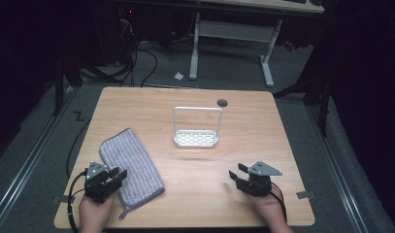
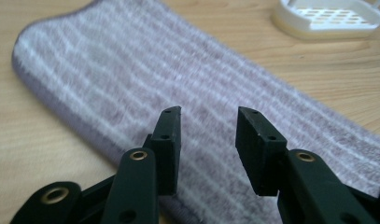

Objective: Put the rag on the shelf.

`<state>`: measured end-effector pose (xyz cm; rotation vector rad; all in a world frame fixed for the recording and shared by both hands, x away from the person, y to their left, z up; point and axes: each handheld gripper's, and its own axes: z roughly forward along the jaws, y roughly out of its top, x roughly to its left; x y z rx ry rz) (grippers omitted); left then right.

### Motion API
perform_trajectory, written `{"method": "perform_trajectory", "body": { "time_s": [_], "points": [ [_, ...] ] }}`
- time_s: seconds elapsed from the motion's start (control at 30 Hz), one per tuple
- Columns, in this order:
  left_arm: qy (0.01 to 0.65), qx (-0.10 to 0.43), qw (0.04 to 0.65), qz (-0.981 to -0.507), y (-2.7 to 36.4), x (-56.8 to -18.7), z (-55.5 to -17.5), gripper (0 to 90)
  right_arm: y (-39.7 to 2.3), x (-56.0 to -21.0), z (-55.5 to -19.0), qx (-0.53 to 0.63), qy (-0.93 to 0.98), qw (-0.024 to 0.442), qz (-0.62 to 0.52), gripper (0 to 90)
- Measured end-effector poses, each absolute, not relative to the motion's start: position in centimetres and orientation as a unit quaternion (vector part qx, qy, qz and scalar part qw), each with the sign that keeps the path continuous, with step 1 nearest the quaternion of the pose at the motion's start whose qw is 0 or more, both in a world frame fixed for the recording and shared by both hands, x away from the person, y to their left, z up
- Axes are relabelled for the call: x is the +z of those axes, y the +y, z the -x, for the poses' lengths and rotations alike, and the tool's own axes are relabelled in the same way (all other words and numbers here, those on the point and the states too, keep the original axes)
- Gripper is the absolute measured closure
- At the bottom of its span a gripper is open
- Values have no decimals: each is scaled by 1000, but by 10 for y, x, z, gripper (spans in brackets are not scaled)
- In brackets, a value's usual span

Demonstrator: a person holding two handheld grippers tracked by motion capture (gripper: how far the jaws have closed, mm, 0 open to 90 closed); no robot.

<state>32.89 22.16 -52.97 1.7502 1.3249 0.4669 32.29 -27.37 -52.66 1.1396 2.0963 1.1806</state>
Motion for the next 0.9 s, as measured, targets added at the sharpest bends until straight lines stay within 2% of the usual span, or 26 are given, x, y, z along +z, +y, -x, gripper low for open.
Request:
{"method": "perform_trajectory", "body": {
  "time_s": [0.03, 0.07, 0.1, 0.13, 0.17, 0.23, 0.33, 0.7, 0.9],
  "points": [
    [531, 185, 433, -704, 222, -530, -329, 605, -276, -526, -324, 432, 762, 237, -420, 504],
    [530, 184, 429, -708, 221, -531, -330, 665, -276, -526, -324, 432, 762, 237, -420, 504],
    [532, 187, 414, -715, 219, -532, -331, 665, -276, -526, -323, 430, 763, 238, -419, 505],
    [535, 184, 398, -722, 218, -535, -333, 764, -276, -527, -323, 429, 765, 239, -417, 509],
    [537, 178, 387, -728, 217, -538, -335, 826, -276, -526, -322, 428, 766, 239, -416, 513],
    [533, 178, 384, -733, 216, -539, -338, 897, -277, -525, -321, 431, 766, 240, -412, 517],
    [516, 196, 375, -745, 210, -539, -336, 900, -277, -524, -323, 436, 763, 237, -415, 521],
    [447, 165, 388, -789, 172, -539, -318, 900, -267, -529, -324, 430, 771, 228, -411, 575],
    [406, 146, 394, -812, 141, -539, -310, 900, -258, -529, -321, 428, 784, 211, -396, 731]
  ]
}}
